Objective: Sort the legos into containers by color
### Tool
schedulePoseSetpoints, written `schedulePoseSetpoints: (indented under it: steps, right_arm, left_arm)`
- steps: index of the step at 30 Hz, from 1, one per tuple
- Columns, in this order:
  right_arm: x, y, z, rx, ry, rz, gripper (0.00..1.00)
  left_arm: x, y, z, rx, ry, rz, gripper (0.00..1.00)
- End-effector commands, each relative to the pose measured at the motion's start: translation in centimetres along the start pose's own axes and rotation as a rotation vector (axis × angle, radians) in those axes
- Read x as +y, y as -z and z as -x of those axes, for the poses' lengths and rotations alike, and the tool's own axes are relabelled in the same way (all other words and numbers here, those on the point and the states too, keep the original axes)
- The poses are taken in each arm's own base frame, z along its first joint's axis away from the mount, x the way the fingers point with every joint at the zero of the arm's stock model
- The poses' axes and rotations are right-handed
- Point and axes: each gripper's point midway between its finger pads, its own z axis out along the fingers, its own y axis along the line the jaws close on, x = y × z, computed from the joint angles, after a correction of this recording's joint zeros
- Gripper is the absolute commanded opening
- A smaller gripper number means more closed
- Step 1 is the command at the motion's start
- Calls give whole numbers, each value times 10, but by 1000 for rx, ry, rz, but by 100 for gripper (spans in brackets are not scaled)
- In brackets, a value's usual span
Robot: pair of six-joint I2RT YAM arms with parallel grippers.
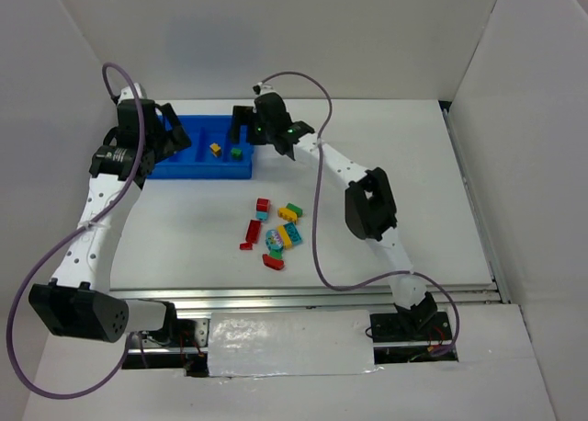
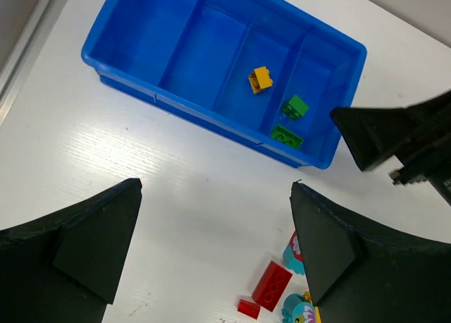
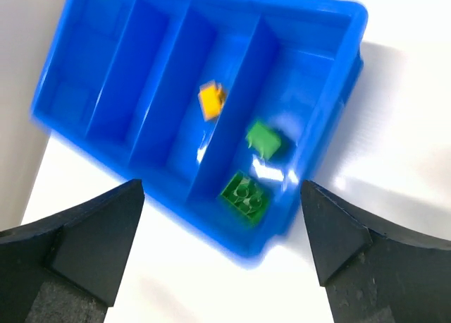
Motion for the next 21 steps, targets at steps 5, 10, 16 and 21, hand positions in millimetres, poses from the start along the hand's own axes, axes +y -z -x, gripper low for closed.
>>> schedulePoseSetpoints:
  steps: [5,10,16,21]
  right_arm:
    - [-25,144,0,45,135,44,97]
    - [-57,186,-67,222,219,3,93]
    - [-82,194,-122,351,305,25,100]
    - [-88,175,-132,388,342,9,99]
  left_arm:
    - [-20,7,0,-18,-54,-137,100]
    - [-43,0,-17,62,-73,-239,100]
    - [-59,0,-28,99,-103,-328,100]
    - [-65,7,-31,83,-139,-335,99]
